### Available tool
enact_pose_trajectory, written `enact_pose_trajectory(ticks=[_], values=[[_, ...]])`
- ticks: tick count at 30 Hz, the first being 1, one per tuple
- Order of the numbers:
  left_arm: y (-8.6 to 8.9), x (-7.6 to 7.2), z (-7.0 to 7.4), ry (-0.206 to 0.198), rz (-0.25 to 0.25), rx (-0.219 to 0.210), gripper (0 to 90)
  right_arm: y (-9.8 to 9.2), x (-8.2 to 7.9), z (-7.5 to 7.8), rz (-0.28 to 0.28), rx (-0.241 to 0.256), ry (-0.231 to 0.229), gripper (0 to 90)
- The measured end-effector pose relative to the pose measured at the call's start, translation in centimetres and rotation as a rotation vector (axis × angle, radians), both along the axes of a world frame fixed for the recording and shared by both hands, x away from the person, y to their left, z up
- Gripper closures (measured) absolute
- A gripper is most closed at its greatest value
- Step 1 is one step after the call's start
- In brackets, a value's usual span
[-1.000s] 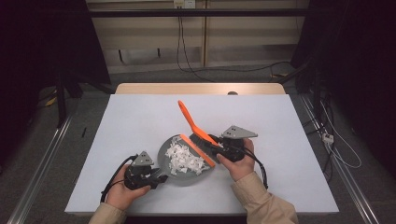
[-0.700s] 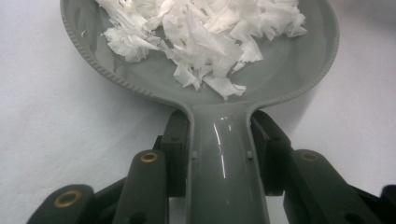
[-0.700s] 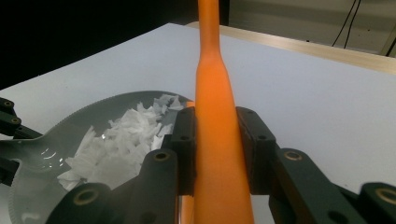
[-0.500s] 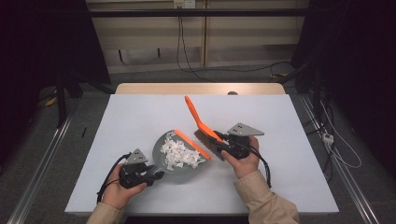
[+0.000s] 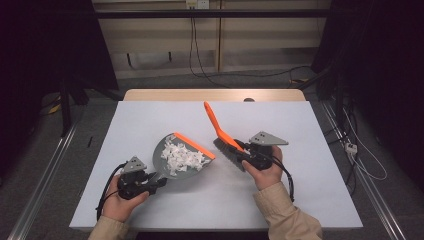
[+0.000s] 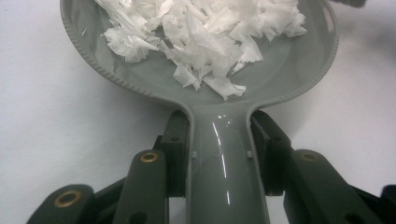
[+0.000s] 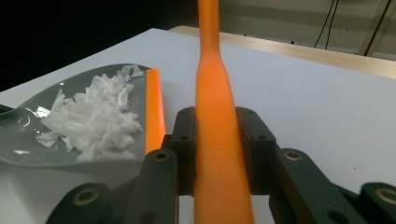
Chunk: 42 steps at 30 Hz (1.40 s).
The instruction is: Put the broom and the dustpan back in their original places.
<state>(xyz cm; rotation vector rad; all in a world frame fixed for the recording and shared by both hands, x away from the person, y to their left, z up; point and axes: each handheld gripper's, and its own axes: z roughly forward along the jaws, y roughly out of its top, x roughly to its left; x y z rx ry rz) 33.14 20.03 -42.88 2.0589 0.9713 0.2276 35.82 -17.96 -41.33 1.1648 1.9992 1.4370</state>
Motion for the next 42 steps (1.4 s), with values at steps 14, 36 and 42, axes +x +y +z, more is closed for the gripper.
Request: enact_pose_trajectory(ticks=[14,36,42], values=[[2.3,0.8,-0.1,0.006,0.141,-0.014,62.8,-4.7,-0.8,0.1,-0.11,-0.005,-0.007,71.0],[3.3,2.6,-1.0,0.055,0.315,0.034,62.8,-12.3,-3.0,-0.4,-0.35,-0.076,0.002,70.8],[3.2,3.2,-1.2,0.065,0.357,0.044,62.7,-13.5,-3.4,-0.7,-0.427,-0.136,0.012,70.6]])
